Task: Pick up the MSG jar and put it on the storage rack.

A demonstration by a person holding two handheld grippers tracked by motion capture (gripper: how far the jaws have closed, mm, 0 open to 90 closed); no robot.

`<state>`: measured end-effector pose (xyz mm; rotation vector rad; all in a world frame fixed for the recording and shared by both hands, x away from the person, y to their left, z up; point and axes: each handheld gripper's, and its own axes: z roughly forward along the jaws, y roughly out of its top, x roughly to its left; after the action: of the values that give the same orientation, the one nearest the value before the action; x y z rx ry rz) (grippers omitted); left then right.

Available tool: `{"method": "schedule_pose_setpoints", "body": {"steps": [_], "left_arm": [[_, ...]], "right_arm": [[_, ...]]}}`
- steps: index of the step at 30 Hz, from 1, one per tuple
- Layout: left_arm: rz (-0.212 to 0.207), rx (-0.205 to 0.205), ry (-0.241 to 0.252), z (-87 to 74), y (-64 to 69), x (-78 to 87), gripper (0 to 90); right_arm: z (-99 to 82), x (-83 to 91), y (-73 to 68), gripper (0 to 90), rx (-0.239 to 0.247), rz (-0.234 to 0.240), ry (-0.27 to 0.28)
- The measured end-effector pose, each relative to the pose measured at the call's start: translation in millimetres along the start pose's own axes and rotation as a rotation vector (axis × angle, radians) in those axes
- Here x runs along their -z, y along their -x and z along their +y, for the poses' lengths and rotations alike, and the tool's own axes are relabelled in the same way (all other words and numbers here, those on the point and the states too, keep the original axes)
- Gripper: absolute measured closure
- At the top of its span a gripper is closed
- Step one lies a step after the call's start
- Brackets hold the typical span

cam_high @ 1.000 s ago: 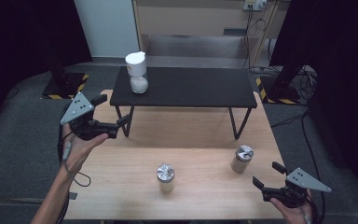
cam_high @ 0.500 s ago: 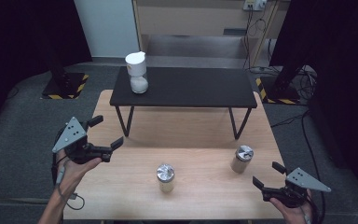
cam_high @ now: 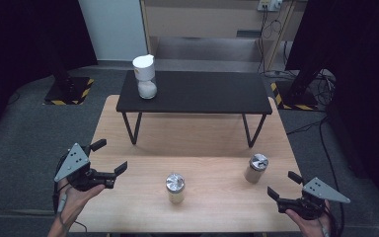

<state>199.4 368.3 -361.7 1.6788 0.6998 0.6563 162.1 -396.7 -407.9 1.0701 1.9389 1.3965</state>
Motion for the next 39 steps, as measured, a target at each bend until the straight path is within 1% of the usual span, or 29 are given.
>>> {"method": "schedule_pose_setpoints", "body": {"steps": [2, 9, 12, 13, 15, 18, 20, 23, 27, 32, 36, 39], "left_arm": [[-0.002, -0.007, -0.012, -3.3, 1.3, 0.7, 0.0], [-0.009, 0.002, -0.034, -17.1, 4.0, 6.8, 0.3], [-0.015, 0.021, -0.032, -26.1, 3.6, 9.4, 0.5], [-0.016, 0.02, -0.039, -28.2, 3.4, 9.9, 0.5], [-0.013, 0.022, -0.052, -31.6, 3.2, 11.6, 0.6], [-0.015, 0.038, -0.05, -37.6, 2.1, 14.6, 0.8], [-0.016, 0.04, -0.053, -39.0, 1.7, 15.6, 0.9], [-0.023, 0.059, -0.054, -47.6, 0.4, 18.3, 0.9], [-0.021, 0.073, -0.064, -53.3, -0.7, 19.8, 0.9], [-0.012, 0.071, -0.06, -58.0, -0.3, 21.4, 0.9], [-0.003, 0.058, -0.077, -61.1, 0.2, 21.7, 0.9], [-0.001, 0.061, -0.078, -62.6, -0.7, 22.1, 0.9]], "right_arm": [[0.0, 0.2, 0.1, 5.5, 0.001, 0.001, 0.0], [-0.2, 0.3, 0.3, 5.5, -0.001, 0.001, 0.002], [0.0, -0.2, 0.0, 5.5, 0.002, 0.002, 0.0], [0.0, -0.1, -0.1, 5.5, 0.002, 0.002, 0.001], [-0.1, -0.2, -0.2, 5.5, 0.002, 0.001, 0.001], [-0.2, -0.1, 0.0, 5.5, 0.001, 0.001, 0.001], [-0.2, 0.1, 0.0, 5.5, 0.002, 0.001, 0.002], [-0.1, -0.1, -0.2, 5.5, 0.004, 0.002, 0.002], [0.0, 0.3, -0.2, 5.5, 0.005, 0.002, 0.001], [0.0, 0.3, -0.2, 5.5, 0.006, 0.003, 0.002], [-0.1, 0.2, 0.1, 5.5, 0.008, 0.005, 0.002], [-0.2, -0.3, 0.2, 5.5, 0.009, 0.006, 0.001]]}}
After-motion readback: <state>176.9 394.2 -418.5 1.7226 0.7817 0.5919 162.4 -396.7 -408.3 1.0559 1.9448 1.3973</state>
